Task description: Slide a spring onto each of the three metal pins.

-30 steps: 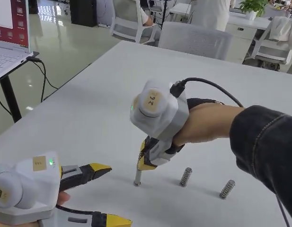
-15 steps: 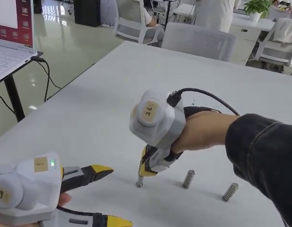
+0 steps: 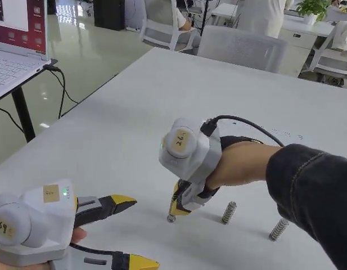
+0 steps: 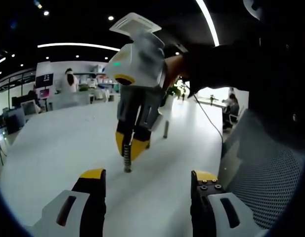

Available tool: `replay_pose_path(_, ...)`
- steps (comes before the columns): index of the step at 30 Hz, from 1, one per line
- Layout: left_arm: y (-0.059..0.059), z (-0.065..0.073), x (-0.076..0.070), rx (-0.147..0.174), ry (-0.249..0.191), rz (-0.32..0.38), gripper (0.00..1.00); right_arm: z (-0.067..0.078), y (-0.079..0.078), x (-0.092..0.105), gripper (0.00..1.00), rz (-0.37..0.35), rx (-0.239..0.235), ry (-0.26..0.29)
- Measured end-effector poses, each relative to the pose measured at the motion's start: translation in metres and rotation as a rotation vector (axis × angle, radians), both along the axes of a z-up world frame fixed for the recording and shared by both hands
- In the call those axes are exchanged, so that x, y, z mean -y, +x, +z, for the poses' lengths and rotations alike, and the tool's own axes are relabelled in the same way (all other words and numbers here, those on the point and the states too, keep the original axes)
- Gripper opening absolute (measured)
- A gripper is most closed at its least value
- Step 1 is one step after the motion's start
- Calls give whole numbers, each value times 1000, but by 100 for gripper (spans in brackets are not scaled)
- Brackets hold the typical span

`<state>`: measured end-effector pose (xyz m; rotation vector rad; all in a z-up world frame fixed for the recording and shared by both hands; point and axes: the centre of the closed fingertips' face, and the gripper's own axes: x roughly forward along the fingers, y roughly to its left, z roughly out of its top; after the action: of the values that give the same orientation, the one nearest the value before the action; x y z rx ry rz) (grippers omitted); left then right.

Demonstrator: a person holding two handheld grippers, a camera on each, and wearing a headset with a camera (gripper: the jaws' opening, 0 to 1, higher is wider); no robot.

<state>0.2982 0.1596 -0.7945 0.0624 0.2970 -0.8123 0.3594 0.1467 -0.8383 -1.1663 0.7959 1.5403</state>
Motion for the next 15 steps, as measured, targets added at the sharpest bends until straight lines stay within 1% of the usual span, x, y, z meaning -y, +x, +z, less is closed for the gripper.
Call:
replay_pose_path(7,0,-1,-1,-3,2,8,65,-6,6,0,9,-8,6,-10)
replay_pose_path(15,0,-1,-3,-4,2,15,65,-7,16,0,9,-41,6,-12)
